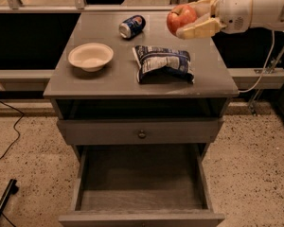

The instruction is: Place apple into middle drawer

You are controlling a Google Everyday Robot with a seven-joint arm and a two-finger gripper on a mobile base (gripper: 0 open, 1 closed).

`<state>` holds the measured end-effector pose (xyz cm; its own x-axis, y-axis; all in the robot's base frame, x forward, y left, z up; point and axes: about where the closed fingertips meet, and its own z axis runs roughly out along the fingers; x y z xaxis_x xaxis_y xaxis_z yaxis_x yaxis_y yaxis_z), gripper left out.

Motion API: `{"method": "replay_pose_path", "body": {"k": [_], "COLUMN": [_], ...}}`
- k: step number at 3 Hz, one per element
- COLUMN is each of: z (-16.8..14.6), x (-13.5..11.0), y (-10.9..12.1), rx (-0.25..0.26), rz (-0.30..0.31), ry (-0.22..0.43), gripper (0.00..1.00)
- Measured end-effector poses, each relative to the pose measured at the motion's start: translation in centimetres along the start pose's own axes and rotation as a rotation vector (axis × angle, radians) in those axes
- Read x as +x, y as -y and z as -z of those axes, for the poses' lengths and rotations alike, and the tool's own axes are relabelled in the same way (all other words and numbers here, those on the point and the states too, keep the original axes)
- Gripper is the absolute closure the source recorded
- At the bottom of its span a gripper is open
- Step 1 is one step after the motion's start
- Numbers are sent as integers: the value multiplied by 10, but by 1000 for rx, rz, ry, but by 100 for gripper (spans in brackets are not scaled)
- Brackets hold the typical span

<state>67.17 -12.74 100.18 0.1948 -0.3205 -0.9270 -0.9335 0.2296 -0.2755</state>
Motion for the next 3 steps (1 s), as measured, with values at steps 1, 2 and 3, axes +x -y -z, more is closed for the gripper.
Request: {"method": "replay_pose_path", "body": {"k": [1,2,3], "z": [-1,10,33], "x": [4,57,89], "y": [-3,-21,-46], "rx": [0,53,106], "rz": [-8,-4,-7], "ry": [11,66,142], "gripper": [100,100,100]}}
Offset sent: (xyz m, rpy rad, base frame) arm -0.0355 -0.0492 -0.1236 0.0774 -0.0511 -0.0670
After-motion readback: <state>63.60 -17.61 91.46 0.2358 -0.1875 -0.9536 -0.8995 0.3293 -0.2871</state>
